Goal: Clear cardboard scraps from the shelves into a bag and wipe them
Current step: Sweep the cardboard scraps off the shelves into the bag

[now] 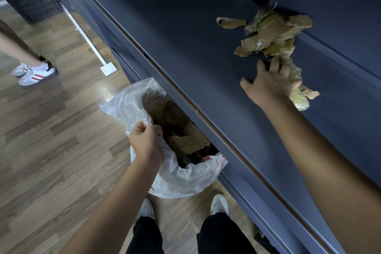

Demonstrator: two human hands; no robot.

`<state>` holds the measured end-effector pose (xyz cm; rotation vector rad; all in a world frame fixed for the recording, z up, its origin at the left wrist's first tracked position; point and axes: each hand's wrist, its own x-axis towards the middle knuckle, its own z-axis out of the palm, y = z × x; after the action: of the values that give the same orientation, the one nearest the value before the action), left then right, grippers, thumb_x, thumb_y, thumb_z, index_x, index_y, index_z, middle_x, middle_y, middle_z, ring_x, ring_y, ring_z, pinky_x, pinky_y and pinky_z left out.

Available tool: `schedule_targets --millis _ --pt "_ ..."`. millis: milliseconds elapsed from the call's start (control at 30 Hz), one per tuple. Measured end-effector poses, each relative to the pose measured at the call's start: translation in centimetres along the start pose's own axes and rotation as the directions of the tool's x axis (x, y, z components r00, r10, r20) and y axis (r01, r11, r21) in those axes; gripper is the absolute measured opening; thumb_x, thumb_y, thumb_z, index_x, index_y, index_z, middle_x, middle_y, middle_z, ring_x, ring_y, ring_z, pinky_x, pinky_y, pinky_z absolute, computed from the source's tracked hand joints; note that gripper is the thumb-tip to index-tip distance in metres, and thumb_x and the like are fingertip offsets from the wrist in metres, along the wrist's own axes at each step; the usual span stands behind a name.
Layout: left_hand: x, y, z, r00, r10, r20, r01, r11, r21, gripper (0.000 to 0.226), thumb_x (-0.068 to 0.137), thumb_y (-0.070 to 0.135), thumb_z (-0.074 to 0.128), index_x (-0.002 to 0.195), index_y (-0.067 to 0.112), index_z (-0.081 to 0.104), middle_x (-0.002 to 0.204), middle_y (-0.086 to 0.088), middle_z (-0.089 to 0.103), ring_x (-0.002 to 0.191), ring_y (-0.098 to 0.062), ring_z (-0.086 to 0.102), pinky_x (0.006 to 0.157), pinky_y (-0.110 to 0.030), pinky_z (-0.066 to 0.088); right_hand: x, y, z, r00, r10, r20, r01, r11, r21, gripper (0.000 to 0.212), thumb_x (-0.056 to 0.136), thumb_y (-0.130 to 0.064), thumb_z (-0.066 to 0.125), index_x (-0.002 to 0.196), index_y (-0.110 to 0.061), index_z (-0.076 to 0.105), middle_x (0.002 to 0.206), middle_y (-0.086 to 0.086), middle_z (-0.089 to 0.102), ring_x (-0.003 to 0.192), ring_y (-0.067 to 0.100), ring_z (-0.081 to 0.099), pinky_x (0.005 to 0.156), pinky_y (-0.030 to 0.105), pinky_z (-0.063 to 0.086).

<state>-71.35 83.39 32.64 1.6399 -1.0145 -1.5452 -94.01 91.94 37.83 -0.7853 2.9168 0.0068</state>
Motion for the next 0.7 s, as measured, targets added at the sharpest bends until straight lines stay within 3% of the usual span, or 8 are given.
schedule_targets --millis 133,267,367,467,567,633,700 --pt "-0.1 0.0 0.2 1.000 0.009 0.005 -0.009 1.000 -0.002 0.043 0.065 -0.019 0.043 0.052 0.015 0.021 0.053 -0.001 0.023 0.047 -0.012 0.021 0.034 -0.013 0.017 -2.5 -2.4 0.1 0.980 -0.192 -0.045 0.195 0.978 0.067 0.062 0.080 -0.017 0.056 0.138 -0.015 0.032 0.153 0.015 0.013 0.135 0.035 0.024 0.099 0.050 0.030" --pt "-0.1 0.2 0.4 1.000 0.011 0.010 -0.011 1.000 -0.020 0.044 0.065 -0.020 0.042 0.051 0.015 0.021 0.047 0.001 0.024 0.043 -0.011 0.021 0.032 -0.013 0.017 -6.0 -6.3 0.6 0.910 -0.408 -0.070 0.413 0.905 0.104 0.060 0.077 -0.011 0.060 0.132 -0.016 0.039 0.156 0.009 0.010 0.137 0.033 0.023 0.101 0.048 0.031" --pt "0.1 0.3 0.2 1.000 -0.003 0.000 0.003 1.000 -0.020 0.043 0.066 -0.020 0.042 0.051 0.015 0.021 0.039 0.005 0.026 0.039 -0.008 0.022 0.033 -0.013 0.018 -8.3 -8.6 0.9 0.826 -0.550 -0.128 0.564 0.797 0.218 0.055 0.078 0.000 0.055 0.130 -0.012 0.043 0.155 0.015 0.011 0.133 0.035 0.030 0.103 0.042 0.033" --pt "0.5 0.5 0.0 1.000 -0.007 -0.005 0.007 1.000 -0.009 0.041 0.065 -0.019 0.041 0.053 0.015 0.023 0.051 -0.001 0.026 0.045 -0.012 0.023 0.039 -0.017 0.020 -10.0 -9.7 0.9 0.795 -0.586 -0.156 0.595 0.703 0.390 0.049 0.084 0.004 0.046 0.132 -0.006 0.044 0.154 0.018 0.020 0.129 0.035 0.041 0.100 0.037 0.038" --pt "1.0 0.8 -0.1 1.000 0.003 -0.019 -0.004 1.000 -0.023 0.041 0.066 -0.020 0.042 0.053 0.015 0.023 0.045 0.000 0.027 0.041 -0.011 0.024 0.035 -0.012 0.018 -11.0 -10.3 1.1 0.815 -0.575 -0.077 0.484 0.600 0.637 0.048 0.083 0.010 0.042 0.128 -0.002 0.051 0.149 0.012 0.034 0.133 0.026 0.039 0.106 0.031 0.035" --pt "1.2 0.9 -0.1 1.000 0.001 -0.011 -0.001 1.000 -0.031 0.041 0.065 -0.019 0.043 0.053 0.015 0.024 0.046 -0.001 0.028 0.043 -0.013 0.024 0.038 -0.016 0.020 -11.4 -10.7 0.4 0.867 -0.497 0.046 0.173 0.385 0.907 0.047 0.079 0.017 0.037 0.117 0.000 0.061 0.139 0.012 0.049 0.129 0.020 0.045 0.104 0.022 0.036" --pt "1.4 0.9 -0.3 1.000 0.007 -0.008 -0.008 1.000 -0.030 0.040 0.064 -0.018 0.043 0.052 0.015 0.023 0.036 0.005 0.028 0.043 -0.013 0.023 0.039 -0.016 0.018 -11.2 -11.2 -0.2 0.877 -0.451 0.169 -0.116 0.141 0.983 0.045 0.079 0.021 0.034 0.108 0.003 0.063 0.123 0.015 0.061 0.116 0.021 0.056 0.090 0.017 0.044"
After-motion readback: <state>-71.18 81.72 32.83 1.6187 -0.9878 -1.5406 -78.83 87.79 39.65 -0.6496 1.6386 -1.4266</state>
